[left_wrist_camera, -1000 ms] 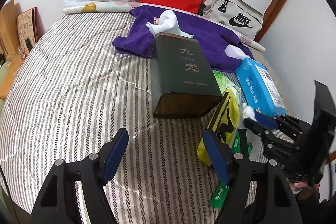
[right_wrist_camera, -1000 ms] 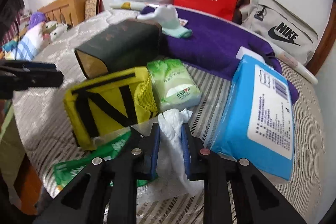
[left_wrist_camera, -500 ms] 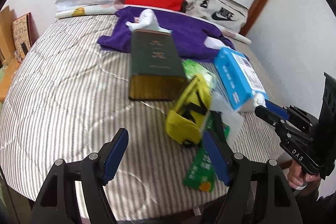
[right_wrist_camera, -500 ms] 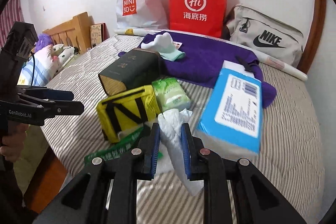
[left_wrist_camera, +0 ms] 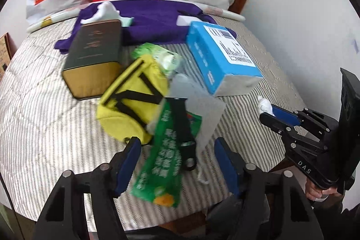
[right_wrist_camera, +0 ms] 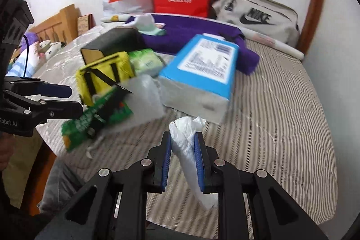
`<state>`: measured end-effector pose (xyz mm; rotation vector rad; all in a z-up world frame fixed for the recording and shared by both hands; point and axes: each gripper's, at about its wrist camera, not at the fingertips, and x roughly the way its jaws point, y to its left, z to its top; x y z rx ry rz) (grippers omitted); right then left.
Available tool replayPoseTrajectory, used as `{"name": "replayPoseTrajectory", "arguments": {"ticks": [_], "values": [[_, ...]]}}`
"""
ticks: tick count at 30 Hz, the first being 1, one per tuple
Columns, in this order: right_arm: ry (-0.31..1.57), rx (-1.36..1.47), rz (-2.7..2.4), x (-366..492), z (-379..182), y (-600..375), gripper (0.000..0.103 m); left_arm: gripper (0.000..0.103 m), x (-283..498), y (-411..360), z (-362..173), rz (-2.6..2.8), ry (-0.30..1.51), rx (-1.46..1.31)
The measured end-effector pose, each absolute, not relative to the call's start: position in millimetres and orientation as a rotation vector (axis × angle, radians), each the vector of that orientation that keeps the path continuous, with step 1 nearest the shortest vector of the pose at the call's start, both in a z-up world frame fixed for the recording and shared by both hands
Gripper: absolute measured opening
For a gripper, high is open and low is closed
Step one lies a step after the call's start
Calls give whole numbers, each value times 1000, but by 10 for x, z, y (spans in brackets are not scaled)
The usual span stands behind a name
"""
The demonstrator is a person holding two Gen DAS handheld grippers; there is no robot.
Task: Organize soft objects
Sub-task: 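Grasp the black strap with the left tool while the right tool holds the tissue, then carry the strap toward the towel with the left tool while the right tool carries the tissue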
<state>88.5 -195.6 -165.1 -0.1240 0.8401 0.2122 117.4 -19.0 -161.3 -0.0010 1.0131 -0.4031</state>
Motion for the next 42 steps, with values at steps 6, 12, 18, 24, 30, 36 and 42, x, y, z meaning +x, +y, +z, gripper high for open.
{"name": "replayPoseTrajectory", "arguments": {"ticks": [6, 12, 18, 24, 30, 36, 42], "values": [[862, -112, 216, 942, -1824, -2016, 21, 52, 1264, -429, -1763, -383, 1038, 64], [881, -74, 237, 1013, -1937, -2093, 21, 41, 1354, -484, -1875, -328, 1045, 101], [883, -49, 249, 1055, -1989, -2145, 22, 27, 1414, -495, -1874, -329, 1059, 89], [873, -43, 256, 1062, -2029, -2147, 26, 29, 1469, -595, -1906, -307, 1071, 122], [857, -36, 278, 1057, -2040, -2147, 33, 23, 1511, -657, -1926, -294, 1054, 138], [854, -1, 269, 1075, -2039, -2216, 23, 18, 1509, -557, -1878, -300, 1061, 105], [855, -22, 260, 1076, -2037, -2173, 24, 22, 1582, -519, -1927, -311, 1087, 54]]}}
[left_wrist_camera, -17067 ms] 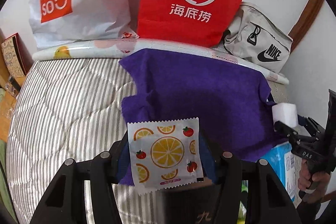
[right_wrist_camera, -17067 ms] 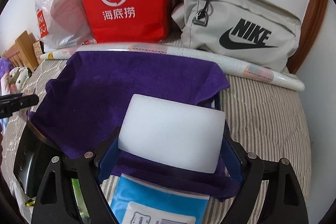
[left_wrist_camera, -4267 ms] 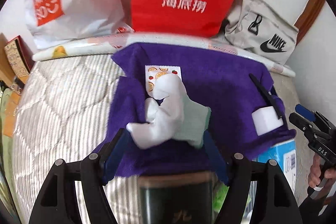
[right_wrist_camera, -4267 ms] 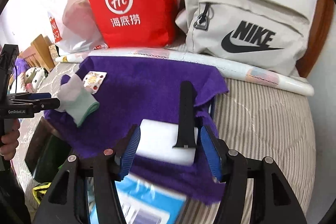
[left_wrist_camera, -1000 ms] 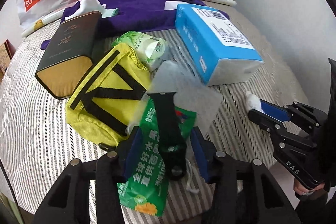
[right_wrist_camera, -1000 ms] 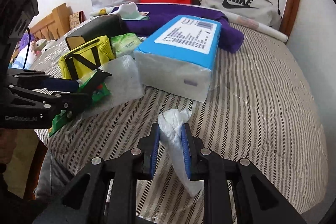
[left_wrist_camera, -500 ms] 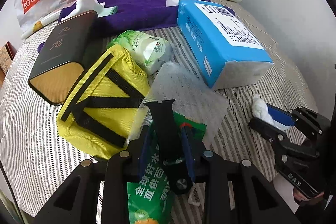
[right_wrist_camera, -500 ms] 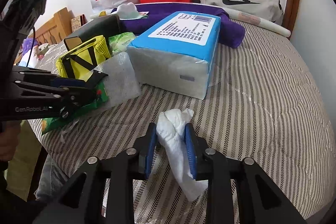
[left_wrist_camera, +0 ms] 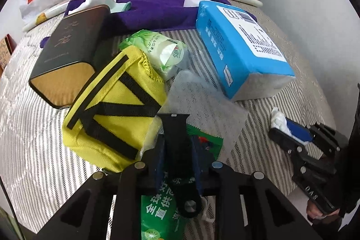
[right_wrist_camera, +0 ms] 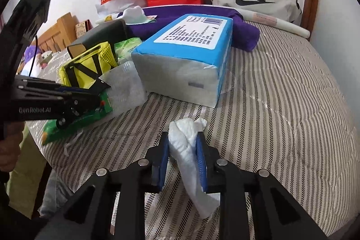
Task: Organize soft objects
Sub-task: 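Carry the strap toward the towel with the left tool while the right tool carries the tissue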
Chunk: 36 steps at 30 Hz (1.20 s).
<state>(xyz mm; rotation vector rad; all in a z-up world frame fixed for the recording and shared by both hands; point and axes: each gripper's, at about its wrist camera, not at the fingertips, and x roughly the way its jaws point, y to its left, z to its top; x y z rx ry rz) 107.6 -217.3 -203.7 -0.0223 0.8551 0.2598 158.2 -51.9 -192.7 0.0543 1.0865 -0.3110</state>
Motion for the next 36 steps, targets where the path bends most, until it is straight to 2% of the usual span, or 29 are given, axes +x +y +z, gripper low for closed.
{"name": "replayPoseTrajectory", "arguments": {"ticks": [7, 36], "values": [[861, 10, 261, 1092, -2032, -2214, 22, 18, 1549, -462, -1883, -344, 1072, 20], [803, -83, 263, 1062, -1627, -1956, 22, 18, 1327, 351, -1455, -316, 960, -156]]}}
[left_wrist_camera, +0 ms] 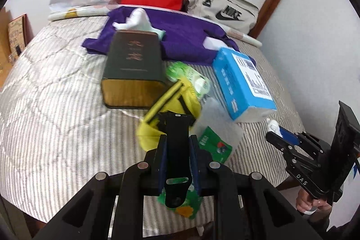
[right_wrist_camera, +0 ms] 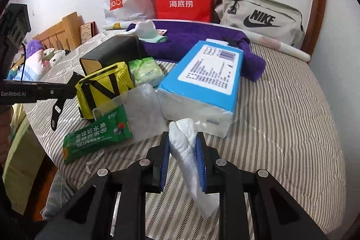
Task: Organize soft objects
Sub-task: 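Carry the strap toward the towel with the left tool while the right tool carries the tissue, then release the strap onto the towel with the left tool while the right tool drops the tissue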
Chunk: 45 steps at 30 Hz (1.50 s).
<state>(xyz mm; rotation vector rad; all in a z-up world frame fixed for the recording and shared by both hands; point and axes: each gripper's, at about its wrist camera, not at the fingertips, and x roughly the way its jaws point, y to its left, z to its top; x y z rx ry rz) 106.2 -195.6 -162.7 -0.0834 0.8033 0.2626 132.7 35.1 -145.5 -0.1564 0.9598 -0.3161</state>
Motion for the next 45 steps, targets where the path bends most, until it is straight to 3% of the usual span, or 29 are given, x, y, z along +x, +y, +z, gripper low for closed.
{"name": "replayPoseTrajectory", "arguments": {"ticks": [18, 33, 45], "values": [[745, -84, 290, 1440, -1107, -1924, 22, 18, 1679, 784, -1191, -274, 927, -238], [724, -45, 305, 2278, -718, -1996, 22, 18, 2444, 717, -887, -287, 918, -224], [739, -31, 302, 2990, -717, -2101, 22, 18, 3122, 517, -880, -318, 944, -207]]}}
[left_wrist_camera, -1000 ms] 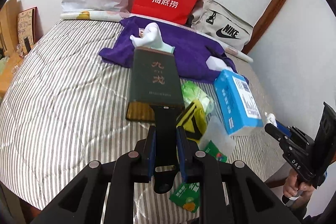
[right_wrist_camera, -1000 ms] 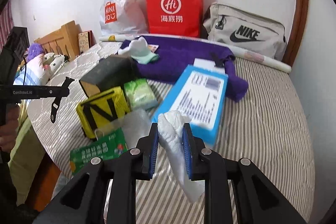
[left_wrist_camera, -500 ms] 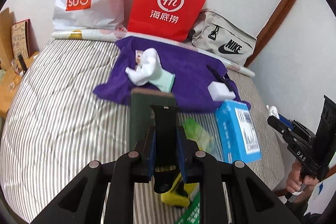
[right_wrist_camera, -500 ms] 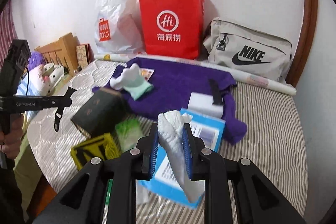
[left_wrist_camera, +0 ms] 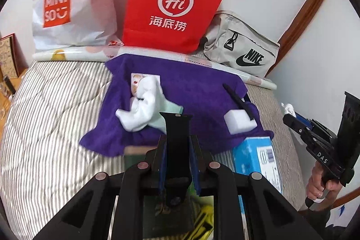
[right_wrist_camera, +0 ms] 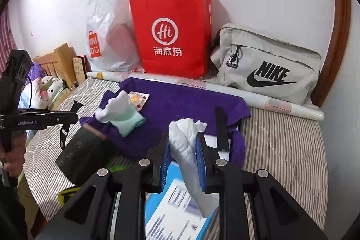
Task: Organize soft objects
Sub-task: 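Release the strap onto the towel with the left tool while the right tool drops the tissue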
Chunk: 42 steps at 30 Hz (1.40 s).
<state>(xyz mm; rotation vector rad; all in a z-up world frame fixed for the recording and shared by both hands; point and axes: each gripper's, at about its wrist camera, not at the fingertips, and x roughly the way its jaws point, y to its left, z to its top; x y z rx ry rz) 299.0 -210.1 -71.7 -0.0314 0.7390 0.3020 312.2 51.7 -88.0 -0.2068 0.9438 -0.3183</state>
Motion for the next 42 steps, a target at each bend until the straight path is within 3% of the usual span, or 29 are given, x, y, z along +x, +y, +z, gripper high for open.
{"name": "replayPoseTrajectory", "arguments": {"ticks": [25, 42], "values": [[936, -7, 332, 4145, -1388, -2130, 23, 18, 4076, 350, -1251, -380, 1024, -255], [1021, -17, 326, 4270, -1665, -2134, 24, 18, 4281, 176, -1524, -353, 1114, -208]]}}
